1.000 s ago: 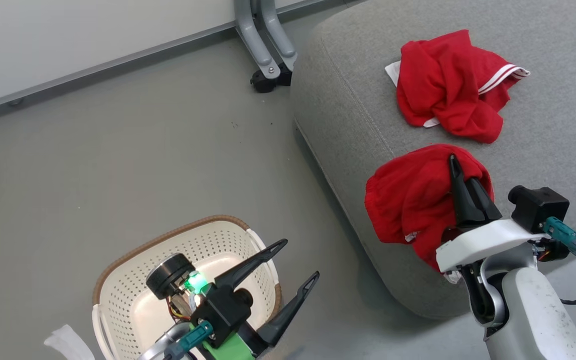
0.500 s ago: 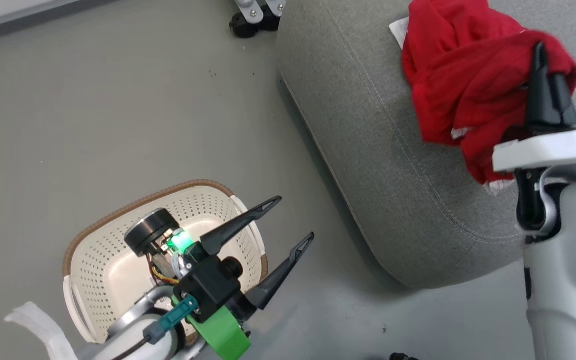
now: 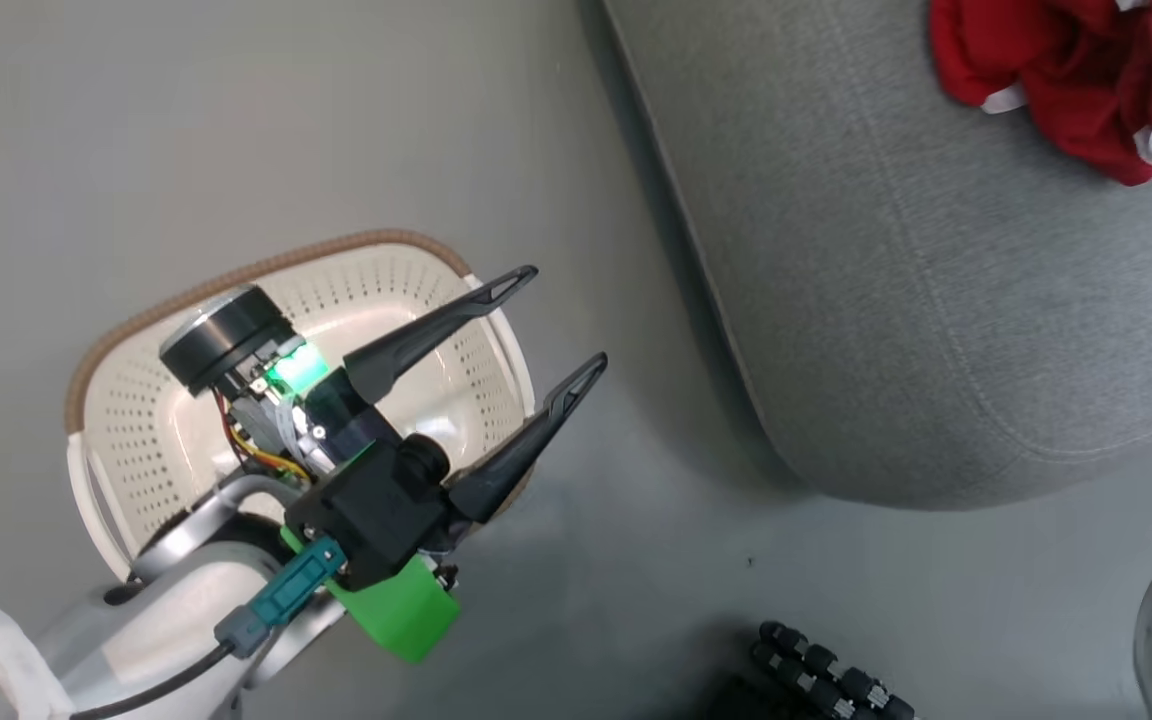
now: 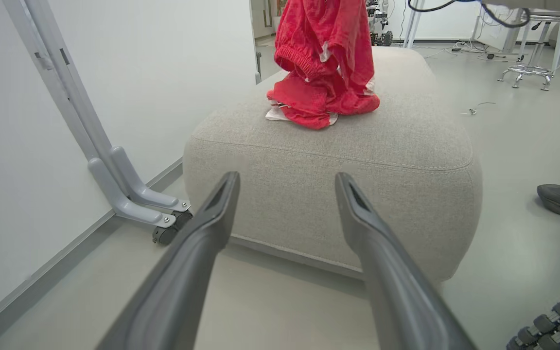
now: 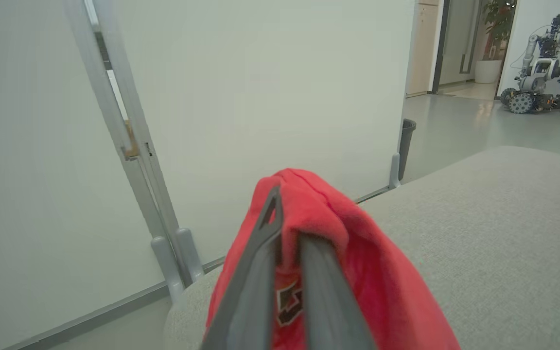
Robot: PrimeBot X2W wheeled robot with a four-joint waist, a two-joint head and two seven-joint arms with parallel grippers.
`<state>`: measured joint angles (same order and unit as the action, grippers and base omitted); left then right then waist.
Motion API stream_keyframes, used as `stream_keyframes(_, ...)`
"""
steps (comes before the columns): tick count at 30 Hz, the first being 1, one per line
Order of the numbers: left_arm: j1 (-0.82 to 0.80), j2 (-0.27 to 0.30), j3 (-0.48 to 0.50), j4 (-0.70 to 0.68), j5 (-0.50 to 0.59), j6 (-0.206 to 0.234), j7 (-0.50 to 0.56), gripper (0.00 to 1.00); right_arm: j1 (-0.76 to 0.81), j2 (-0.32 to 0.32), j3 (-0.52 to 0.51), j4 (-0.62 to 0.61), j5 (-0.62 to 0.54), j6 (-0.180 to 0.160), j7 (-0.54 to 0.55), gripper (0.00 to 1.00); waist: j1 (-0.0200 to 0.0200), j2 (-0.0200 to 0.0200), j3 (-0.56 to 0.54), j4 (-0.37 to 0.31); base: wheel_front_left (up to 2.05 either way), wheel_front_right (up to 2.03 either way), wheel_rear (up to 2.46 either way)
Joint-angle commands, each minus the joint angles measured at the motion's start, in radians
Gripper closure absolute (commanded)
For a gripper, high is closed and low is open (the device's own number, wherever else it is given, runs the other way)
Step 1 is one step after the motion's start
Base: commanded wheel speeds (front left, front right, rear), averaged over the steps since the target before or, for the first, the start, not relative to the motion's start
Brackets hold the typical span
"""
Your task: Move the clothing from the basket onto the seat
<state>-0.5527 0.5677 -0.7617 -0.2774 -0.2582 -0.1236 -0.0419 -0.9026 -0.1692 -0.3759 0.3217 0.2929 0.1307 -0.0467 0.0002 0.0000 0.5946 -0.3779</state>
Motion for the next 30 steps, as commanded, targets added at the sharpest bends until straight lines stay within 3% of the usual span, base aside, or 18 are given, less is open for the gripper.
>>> stream_keyframes(1,-0.029,0.015,-0.001,-0.006,0.005,-0.003,0.001,0.0,-0.029,-0.007,-0.008,0.039,0.003,0.0,-0.005,1.0,-0.0002,0.0,0.142,0.05,0.0,0.0,0.0)
stream_keyframes(8,-0.084,0.047,-0.023,-0.021,0.011,-0.006,-0.001,0.0,-0.116,-0.031,-0.033,0.293,-0.004,0.0,-0.051,1.0,-0.0002,0.0,0.23,0.074,0.0,0.0,0.0)
stream_keyframes(15,-0.09,0.046,-0.035,0.006,-0.002,-0.006,-0.022,0.0,-0.111,-0.035,-0.025,0.468,-0.013,0.0,-0.141,1.0,-0.0002,0.0,0.213,0.075,0.0,0.0,0.0)
stream_keyframes(16,-0.088,0.042,-0.037,0.012,-0.005,-0.006,-0.025,0.0,-0.1,-0.033,-0.016,0.485,-0.004,0.0,-0.153,0.72,-0.0002,0.0,0.203,0.075,0.0,0.0,0.0)
stream_keyframes(17,-0.084,0.038,-0.039,0.017,-0.006,-0.005,-0.032,0.0,-0.082,-0.033,-0.006,0.495,-0.004,0.0,-0.166,0.24,-0.0002,0.0,0.191,0.075,0.0,0.0,0.0)
stream_keyframes(18,-0.08,0.034,-0.041,0.024,-0.008,-0.003,-0.034,0.0,-0.069,-0.033,0.0,0.503,-0.001,0.0,-0.175,0.0,-0.0002,0.0,0.18,0.074,0.0,0.0,0.0)
stream_keyframes(24,-0.038,0.006,-0.057,0.076,-0.028,0.013,-0.074,0.0,0.044,-0.042,0.03,0.465,-0.006,0.0,-0.215,0.0,-0.0002,0.0,0.076,0.07,0.0,0.0,0.0)
stream_keyframes(30,0.01,-0.032,-0.07,0.133,-0.055,0.037,-0.115,0.0,0.206,-0.008,0.037,0.299,-0.032,0.0,-0.219,0.0,-0.0002,0.0,-0.044,0.071,0.0,0.0,0.0)
